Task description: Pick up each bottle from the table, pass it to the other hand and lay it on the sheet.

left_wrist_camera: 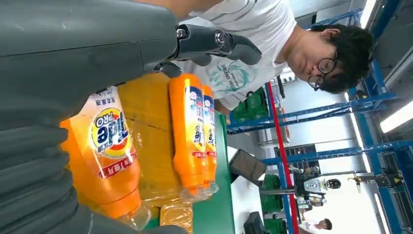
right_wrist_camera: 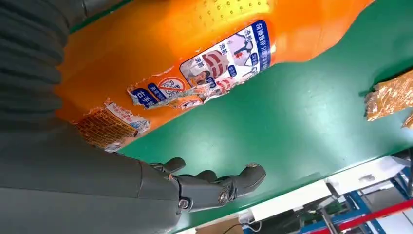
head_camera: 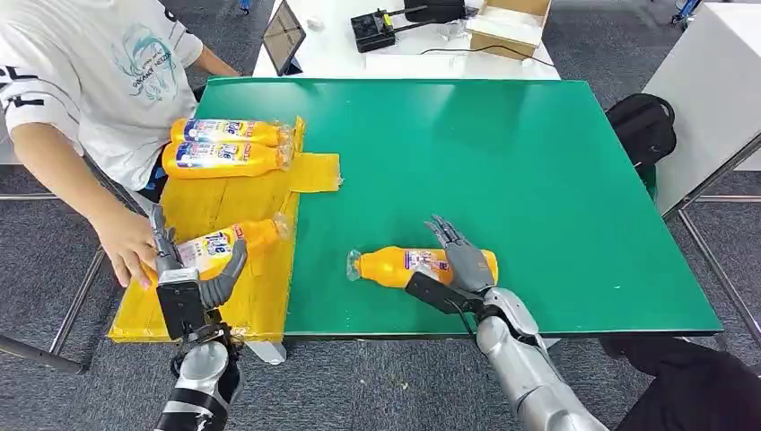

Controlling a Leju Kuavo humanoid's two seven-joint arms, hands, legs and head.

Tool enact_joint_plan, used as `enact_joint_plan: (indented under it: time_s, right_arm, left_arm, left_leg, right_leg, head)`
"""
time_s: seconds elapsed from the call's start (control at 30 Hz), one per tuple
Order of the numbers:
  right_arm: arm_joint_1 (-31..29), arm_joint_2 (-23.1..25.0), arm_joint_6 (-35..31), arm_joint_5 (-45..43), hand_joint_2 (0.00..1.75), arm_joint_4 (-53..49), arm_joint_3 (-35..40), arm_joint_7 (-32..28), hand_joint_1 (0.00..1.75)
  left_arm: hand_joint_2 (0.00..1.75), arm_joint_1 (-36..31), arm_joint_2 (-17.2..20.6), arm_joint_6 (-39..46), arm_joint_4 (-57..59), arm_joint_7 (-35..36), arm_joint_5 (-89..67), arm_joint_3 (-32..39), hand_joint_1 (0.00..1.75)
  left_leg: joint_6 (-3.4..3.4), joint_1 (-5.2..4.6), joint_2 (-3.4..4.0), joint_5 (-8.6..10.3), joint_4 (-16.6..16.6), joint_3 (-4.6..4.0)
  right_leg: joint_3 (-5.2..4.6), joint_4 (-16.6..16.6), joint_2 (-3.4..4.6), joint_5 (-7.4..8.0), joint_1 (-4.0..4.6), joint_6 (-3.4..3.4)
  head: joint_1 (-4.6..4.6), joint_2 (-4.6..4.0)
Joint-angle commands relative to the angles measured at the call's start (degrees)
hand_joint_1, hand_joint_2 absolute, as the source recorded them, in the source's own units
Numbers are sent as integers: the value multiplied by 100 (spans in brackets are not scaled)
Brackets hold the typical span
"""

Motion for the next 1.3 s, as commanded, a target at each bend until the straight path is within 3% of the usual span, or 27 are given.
enact_joint_plan:
  time_s: [0.03, 0.53, 0.87, 1.07, 1.2, 1.23, 1.3]
  right_arm:
    - [-635, -190, 355, 82, 175, 1259, -5, 221, 0]
    - [-1998, -1182, 1817, 279, 175, 2166, 433, 565, 0]
    - [-2028, -1267, 1929, 229, 175, 2135, 489, 573, 0]
    - [-2071, -1570, 2287, 137, 175, 2098, 612, 595, 0]
    - [-2107, -1798, 2638, 23, 175, 2045, 790, 584, 14]
    - [-2090, -1804, 2679, 4, 175, 2050, 805, 579, 33]
    - [-2076, -1806, 2687, -3, 175, 2048, 816, 581, 33]
  left_arm:
    - [175, -347, 14, -81, 604, 22, -19, -96, 0]
    - [175, -616, -114, -356, 1227, 22, 70, -28, 0]
    - [175, -619, -120, -412, 1269, 22, 88, -15, 0]
    - [175, -680, -183, -593, 1499, 22, 87, 33, 0]
    - [175, -724, -204, -658, 1592, 22, 106, 50, 0]
    - [175, -733, -209, -661, 1606, 22, 100, 49, 0]
    - [175, -740, -212, -674, 1619, 22, 100, 49, 0]
  left_leg:
    - [7, -1, 1, -4, -6, 25]
    - [11, -6, -12, 3, 0, 37]
    - [10, -6, 2, -3, 3, 33]
    - [14, -7, -7, -1, 5, 27]
    - [14, -9, -2, -3, 5, 28]
    - [12, -9, -3, -1, 5, 19]
    - [9, -7, -5, 1, 3, 14]
  right_leg:
    - [26, -5, -5, -4, 3, -16]
    - [42, -4, -17, 2, -1, -10]
    - [37, 1, -1, 2, -1, -7]
    - [33, 0, -10, 1, -2, -5]
    - [37, 0, -7, 0, -3, -9]
    - [28, 2, -6, 2, -4, -6]
    - [24, -1, -6, 4, -3, -2]
  head:
    - [0, 0]
    - [0, 0]
    - [-2, 0]
    - [-2, 0]
    - [-2, 0]
    - [-2, 0]
    - [0, 0]
